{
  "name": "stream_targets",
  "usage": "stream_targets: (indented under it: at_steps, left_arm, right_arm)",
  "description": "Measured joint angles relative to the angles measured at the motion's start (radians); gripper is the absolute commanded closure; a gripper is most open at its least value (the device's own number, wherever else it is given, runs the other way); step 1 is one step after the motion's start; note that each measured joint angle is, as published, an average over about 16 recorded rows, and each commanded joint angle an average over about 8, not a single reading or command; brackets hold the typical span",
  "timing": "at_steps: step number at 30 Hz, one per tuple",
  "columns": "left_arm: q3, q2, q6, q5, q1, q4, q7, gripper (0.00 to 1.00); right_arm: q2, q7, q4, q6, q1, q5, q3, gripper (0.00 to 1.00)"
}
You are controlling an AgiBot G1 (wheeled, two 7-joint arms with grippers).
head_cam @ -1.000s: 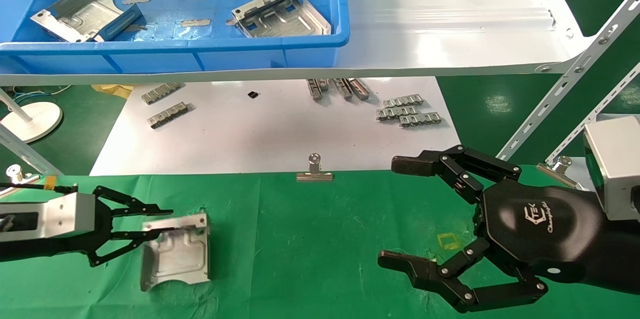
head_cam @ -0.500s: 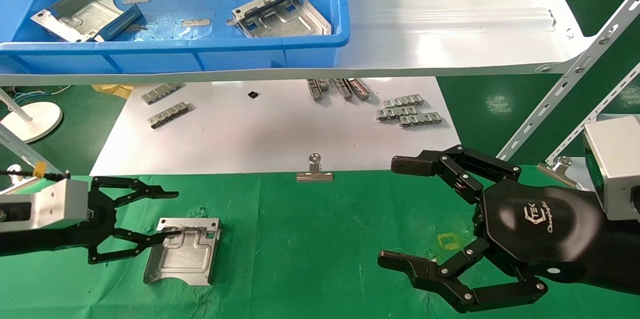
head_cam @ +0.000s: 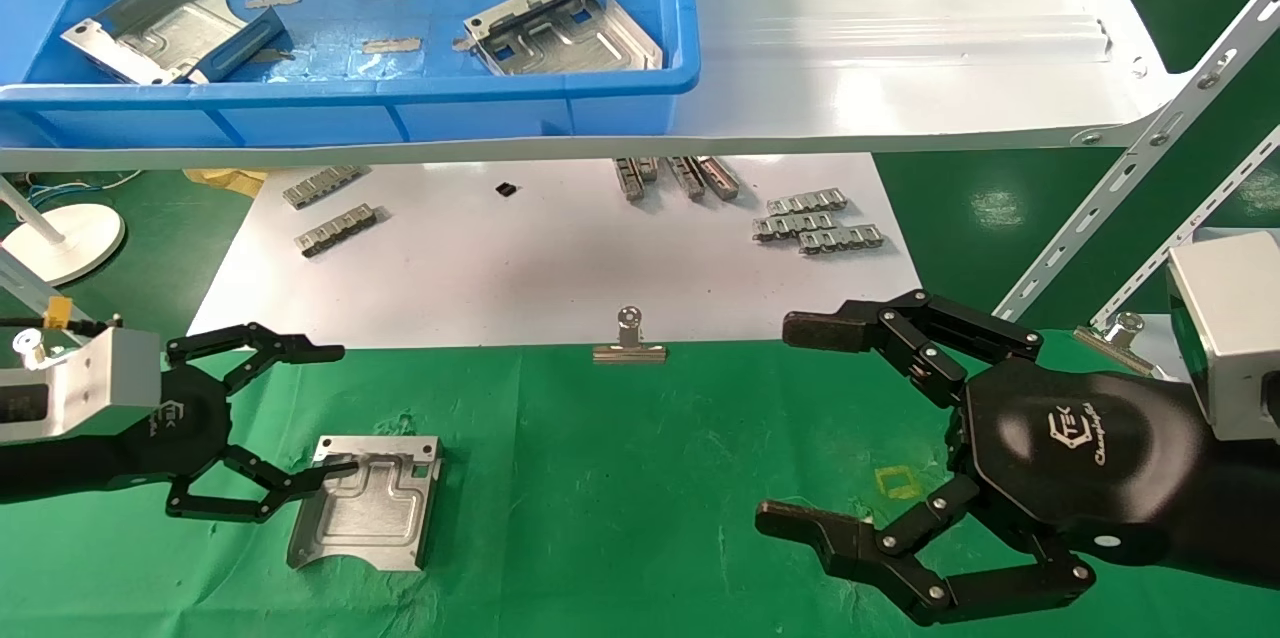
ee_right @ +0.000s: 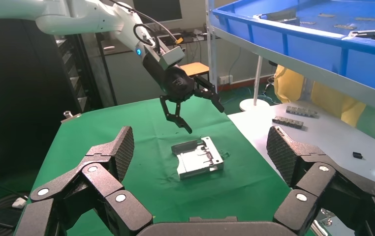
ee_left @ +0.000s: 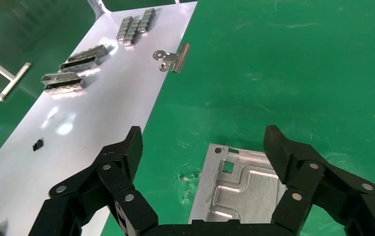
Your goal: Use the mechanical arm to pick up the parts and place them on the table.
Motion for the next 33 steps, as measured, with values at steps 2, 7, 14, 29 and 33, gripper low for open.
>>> stream_targets:
  at_steps: [2, 7, 14, 29, 33]
  left_arm:
    - [-0.009, -0.001, -0.002, 0.0, 0.006, -0.014, -0.01, 0.0]
    - [-0.042, -0.006, -0.009, -0.004, 0.032, -0.067, -0.05, 0.0]
    - [-0.11, -0.017, -0.02, -0.021, 0.087, -0.175, -0.139, 0.0]
    - [-0.265, -0.041, -0.047, -0.057, 0.21, -0.419, -0.338, 0.0]
    - [-0.307, -0.047, -0.054, -0.067, 0.244, -0.485, -0.392, 0.0]
  right_arm:
    - [0.0, 0.0, 0.0, 0.0, 0.0, 0.0, 0.0, 0.0]
    - [0.0, 0.0, 0.0, 0.0, 0.0, 0.0, 0.0, 0.0]
    - [0.0, 0.0, 0.0, 0.0, 0.0, 0.0, 0.0, 0.0]
    - [0.0, 0.0, 0.0, 0.0, 0.0, 0.0, 0.0, 0.0]
    - [0.0, 0.0, 0.0, 0.0, 0.0, 0.0, 0.0, 0.0]
